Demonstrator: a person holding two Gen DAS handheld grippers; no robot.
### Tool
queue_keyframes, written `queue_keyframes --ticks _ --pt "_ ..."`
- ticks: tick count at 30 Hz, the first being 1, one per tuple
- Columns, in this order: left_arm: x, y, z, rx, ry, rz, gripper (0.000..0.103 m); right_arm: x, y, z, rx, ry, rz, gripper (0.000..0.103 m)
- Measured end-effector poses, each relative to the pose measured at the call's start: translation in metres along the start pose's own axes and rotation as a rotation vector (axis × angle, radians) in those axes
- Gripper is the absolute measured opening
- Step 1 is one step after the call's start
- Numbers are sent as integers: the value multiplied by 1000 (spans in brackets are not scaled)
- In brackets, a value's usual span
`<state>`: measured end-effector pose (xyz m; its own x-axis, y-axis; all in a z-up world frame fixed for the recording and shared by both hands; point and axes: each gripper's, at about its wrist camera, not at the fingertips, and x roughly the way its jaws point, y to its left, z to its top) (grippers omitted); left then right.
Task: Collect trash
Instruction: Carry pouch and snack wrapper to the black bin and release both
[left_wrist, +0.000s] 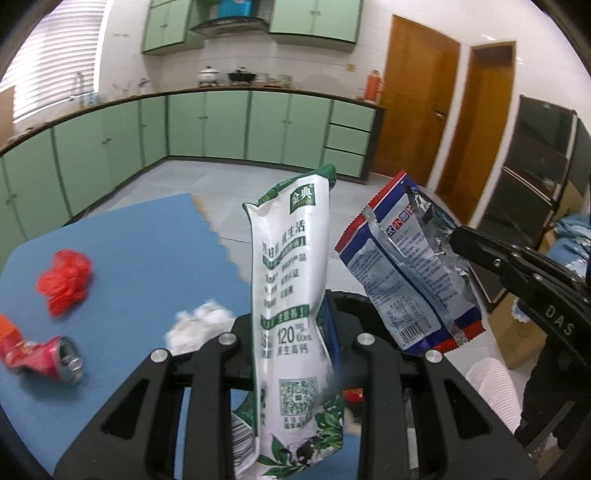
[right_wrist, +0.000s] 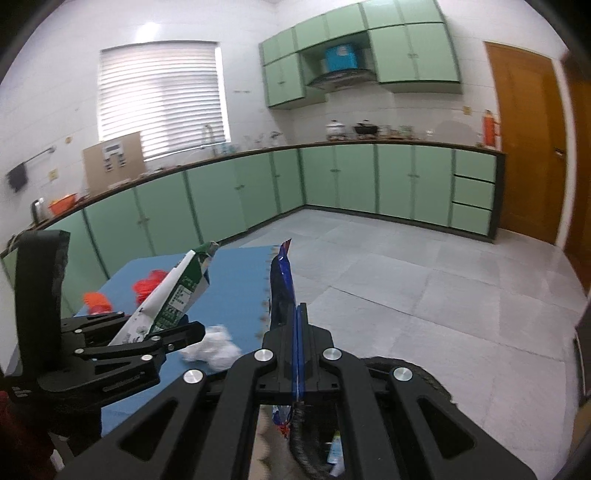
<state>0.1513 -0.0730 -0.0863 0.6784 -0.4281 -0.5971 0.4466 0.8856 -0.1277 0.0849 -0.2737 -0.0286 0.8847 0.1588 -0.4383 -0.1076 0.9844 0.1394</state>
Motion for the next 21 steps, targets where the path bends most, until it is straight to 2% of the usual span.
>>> queue_keyframes --ticks 10,17,21 --pt "85 -50 6 69 91 -108 25 24 -82 -25 106 65 -123 0" --pt "155 -73 3 97 203 -148 25 49 -126 -51 183 132 -165 0" --pt "179 -80 1 116 244 -162 27 61 -144 -60 209 160 -177 0"
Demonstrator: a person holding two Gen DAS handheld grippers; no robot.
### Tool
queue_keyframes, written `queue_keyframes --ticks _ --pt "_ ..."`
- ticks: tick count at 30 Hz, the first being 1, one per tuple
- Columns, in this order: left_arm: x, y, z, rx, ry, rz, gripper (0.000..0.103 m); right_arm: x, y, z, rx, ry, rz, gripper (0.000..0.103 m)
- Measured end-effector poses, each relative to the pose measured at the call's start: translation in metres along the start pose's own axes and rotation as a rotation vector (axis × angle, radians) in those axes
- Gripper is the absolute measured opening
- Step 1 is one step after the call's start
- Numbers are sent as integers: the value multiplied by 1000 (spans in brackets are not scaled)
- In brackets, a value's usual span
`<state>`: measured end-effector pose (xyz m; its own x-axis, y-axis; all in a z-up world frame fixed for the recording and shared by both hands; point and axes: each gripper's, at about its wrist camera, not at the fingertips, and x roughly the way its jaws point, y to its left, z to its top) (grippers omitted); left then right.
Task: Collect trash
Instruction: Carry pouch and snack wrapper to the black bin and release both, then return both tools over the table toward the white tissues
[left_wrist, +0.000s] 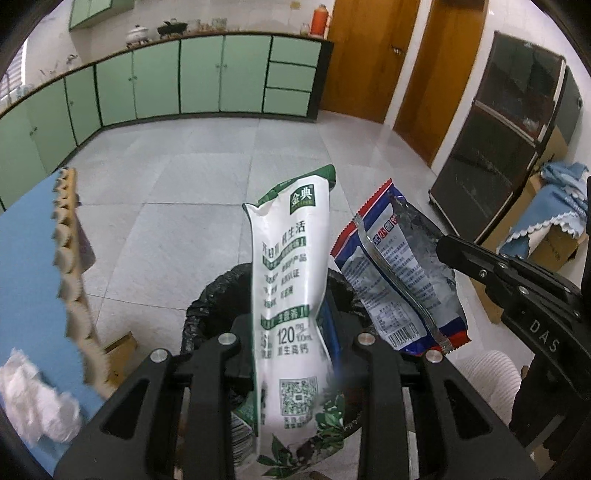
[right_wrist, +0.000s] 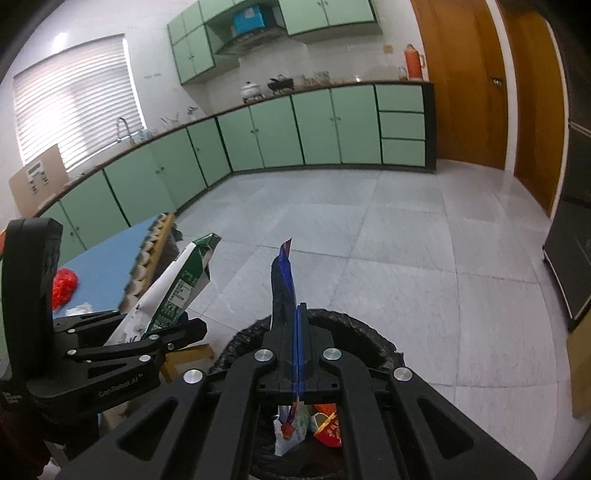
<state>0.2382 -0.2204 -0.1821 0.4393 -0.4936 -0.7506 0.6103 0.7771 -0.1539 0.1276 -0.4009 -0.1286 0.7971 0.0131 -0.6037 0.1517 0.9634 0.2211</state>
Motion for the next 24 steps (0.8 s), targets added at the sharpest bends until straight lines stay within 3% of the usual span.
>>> queue_keyframes --ticks 2,3,6,9,13,17,20,24 --pt "6 -1 1 0 16 -10 30 6 -6 -1 11 12 -6 2" --pt "9 -1 2 1 21 -15 40 8 -9 -2 17 18 -8 4" --pt "9 -2 4 5 8 -32 54 11 -15 -1 35 24 -15 5" --pt "3 2 4 -1 3 -49 58 12 -15 1 47 23 -25 10" --pt "-12 9 8 -31 -23 -49 58 6 -16 3 55 11 -29 37" --pt "-44 23 9 -58 -89 -1 62 -6 -8 6 50 -15 -40 55" --pt "-72 37 4 -86 -144 50 69 -20 10 9 31 -58 -52 82" --pt "-112 59 -11 -130 -210 125 79 -31 43 13 14 -95 3 96"
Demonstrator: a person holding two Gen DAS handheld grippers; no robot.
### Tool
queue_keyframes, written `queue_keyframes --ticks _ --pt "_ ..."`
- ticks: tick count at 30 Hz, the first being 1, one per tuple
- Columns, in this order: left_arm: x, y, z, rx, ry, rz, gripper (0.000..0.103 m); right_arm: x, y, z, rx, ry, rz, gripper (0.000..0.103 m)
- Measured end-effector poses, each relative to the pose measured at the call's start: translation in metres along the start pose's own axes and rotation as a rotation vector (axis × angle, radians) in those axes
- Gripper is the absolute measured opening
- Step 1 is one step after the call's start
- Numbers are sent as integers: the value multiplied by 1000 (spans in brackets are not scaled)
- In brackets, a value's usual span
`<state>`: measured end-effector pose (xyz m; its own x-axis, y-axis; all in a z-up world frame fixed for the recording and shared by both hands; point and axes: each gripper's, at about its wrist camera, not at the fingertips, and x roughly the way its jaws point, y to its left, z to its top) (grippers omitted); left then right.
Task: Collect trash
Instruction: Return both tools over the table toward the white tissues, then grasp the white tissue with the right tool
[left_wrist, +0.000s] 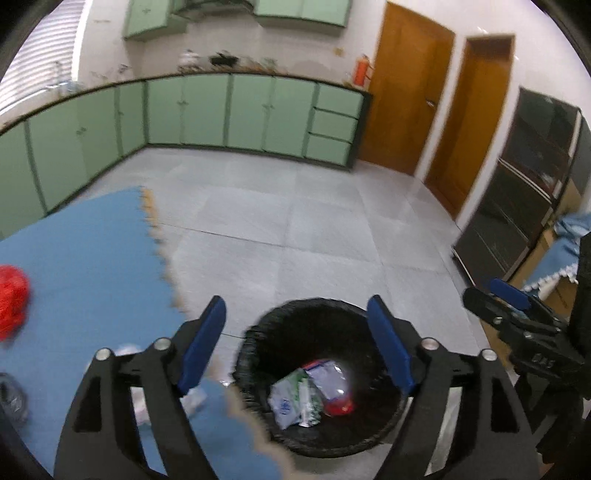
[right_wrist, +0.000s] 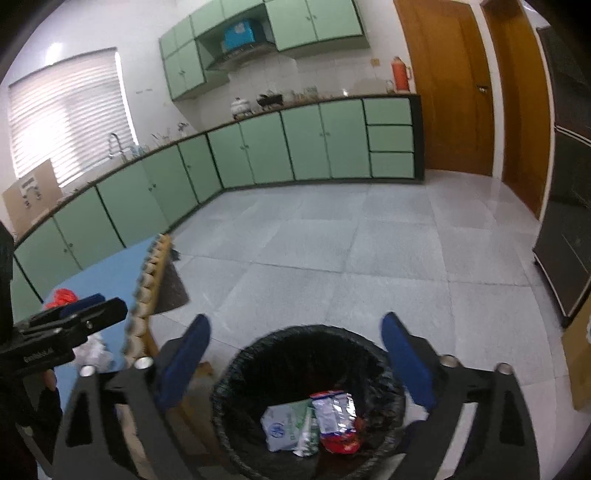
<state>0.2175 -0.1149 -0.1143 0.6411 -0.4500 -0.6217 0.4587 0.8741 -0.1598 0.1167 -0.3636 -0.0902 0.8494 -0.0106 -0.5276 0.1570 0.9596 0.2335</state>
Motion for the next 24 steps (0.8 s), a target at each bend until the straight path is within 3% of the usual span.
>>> queue_keyframes --ticks 7,15,24 --pt "-59 67 -18 -81 -51 158 83 2 70 -2 -61 -16 132 97" --pt "-108 138 -41 -159 -73 325 83 31 152 -27 -151 56 241 97" --pt "-126 169 -60 -169 -71 399 83 65 220 -49 -258 109 267 97"
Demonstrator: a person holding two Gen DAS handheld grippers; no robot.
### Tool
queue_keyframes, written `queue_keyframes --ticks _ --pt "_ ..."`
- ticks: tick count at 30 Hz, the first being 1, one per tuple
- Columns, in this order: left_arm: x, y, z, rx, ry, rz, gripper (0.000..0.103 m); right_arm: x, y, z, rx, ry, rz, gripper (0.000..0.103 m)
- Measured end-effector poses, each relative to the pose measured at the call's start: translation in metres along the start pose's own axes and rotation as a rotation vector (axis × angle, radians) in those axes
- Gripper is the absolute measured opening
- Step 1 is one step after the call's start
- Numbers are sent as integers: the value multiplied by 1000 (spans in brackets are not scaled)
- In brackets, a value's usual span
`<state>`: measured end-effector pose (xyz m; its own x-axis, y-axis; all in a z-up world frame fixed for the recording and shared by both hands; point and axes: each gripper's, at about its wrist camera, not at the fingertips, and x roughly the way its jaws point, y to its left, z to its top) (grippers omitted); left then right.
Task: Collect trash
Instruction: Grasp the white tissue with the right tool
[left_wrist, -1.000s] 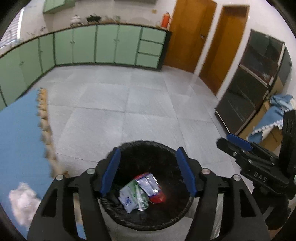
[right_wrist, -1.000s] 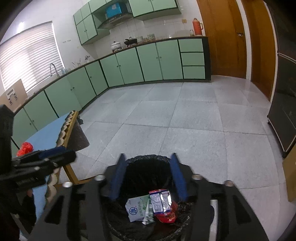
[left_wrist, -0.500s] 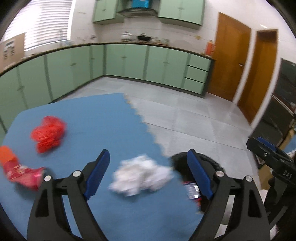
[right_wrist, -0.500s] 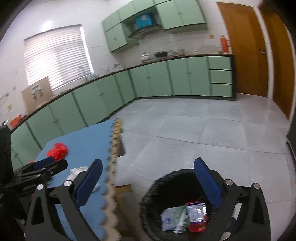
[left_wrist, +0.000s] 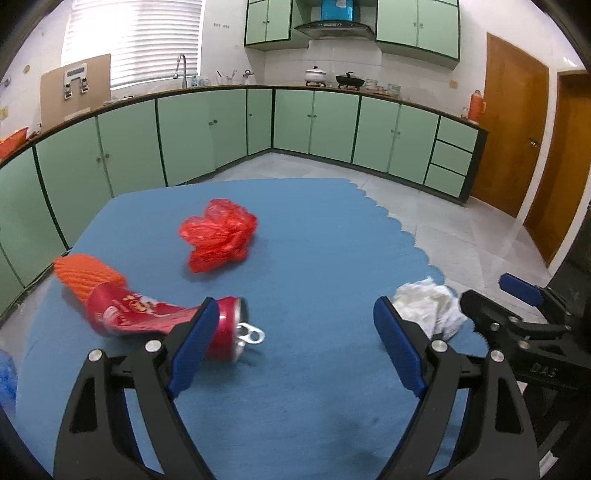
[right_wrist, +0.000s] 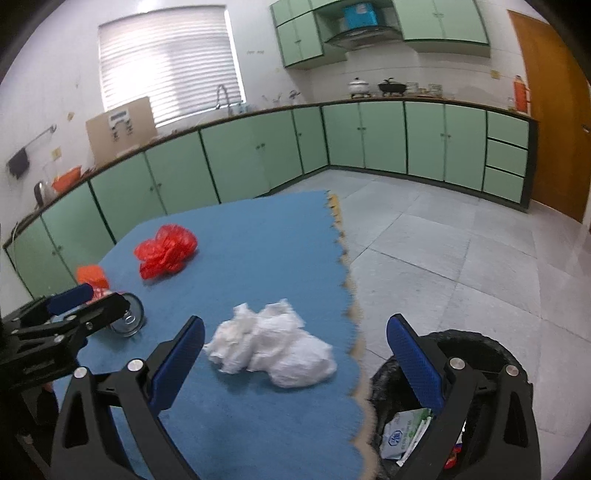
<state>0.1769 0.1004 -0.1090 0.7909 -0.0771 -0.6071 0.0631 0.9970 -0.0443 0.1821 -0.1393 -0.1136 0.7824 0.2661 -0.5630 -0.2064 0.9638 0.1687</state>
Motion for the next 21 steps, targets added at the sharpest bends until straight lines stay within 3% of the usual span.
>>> queue_keyframes --ticks 6,12,15,19,21 --pt "-1 15 -8 -8 9 11 83 26 9 -3 -8 63 -27 94" --pt "3 23 -12 -25 23 6 82 38 11 -7 -27 131 -8 75" --pt "3 22 -12 -25 21 0 82 42 14 -8 -37 154 17 62" --pt "4 21 -11 -26 23 -8 82 44 21 -12 -58 182 64 32" --pt "4 20 -11 -30 23 -13 82 43 26 -12 -81 180 73 25"
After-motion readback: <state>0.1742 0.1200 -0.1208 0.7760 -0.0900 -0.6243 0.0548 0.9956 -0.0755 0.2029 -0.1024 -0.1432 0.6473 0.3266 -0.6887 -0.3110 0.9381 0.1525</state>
